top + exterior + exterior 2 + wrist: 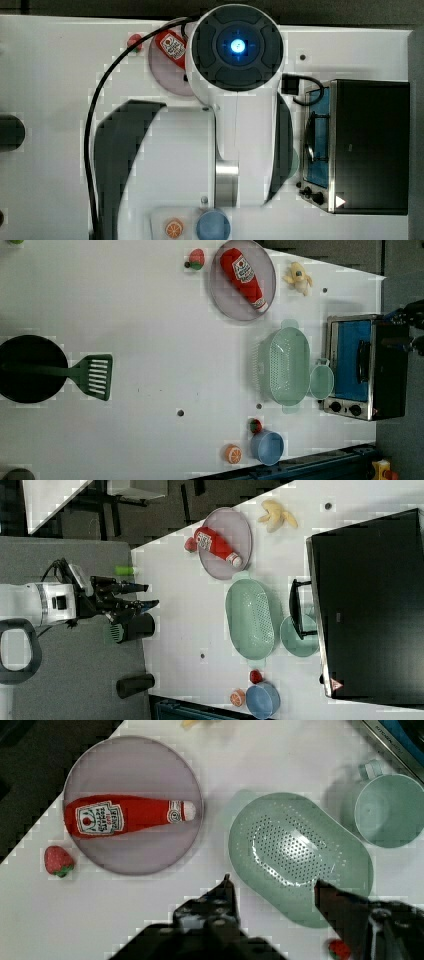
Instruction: Drag strainer right to left.
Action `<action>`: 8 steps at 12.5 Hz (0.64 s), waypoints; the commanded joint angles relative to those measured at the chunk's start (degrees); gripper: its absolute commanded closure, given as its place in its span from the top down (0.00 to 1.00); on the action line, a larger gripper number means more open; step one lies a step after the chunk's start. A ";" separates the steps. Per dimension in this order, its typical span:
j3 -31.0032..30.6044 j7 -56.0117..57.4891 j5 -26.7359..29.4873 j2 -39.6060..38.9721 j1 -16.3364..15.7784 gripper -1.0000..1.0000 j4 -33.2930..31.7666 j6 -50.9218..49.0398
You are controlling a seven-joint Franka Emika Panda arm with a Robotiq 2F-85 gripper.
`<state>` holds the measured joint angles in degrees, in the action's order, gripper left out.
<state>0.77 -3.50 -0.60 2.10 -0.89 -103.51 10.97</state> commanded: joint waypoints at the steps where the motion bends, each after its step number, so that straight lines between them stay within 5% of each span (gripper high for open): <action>1: 1.87 2.08 -2.15 29.00 2.25 0.80 -15.47 -11.13; 3: 1.84 2.06 -2.14 28.85 2.25 1.00 -15.83 -11.13; 8: 1.73 1.07 -2.10 25.00 2.24 1.00 -24.57 -0.18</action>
<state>2.34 -3.39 -3.00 34.27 1.07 -121.31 13.02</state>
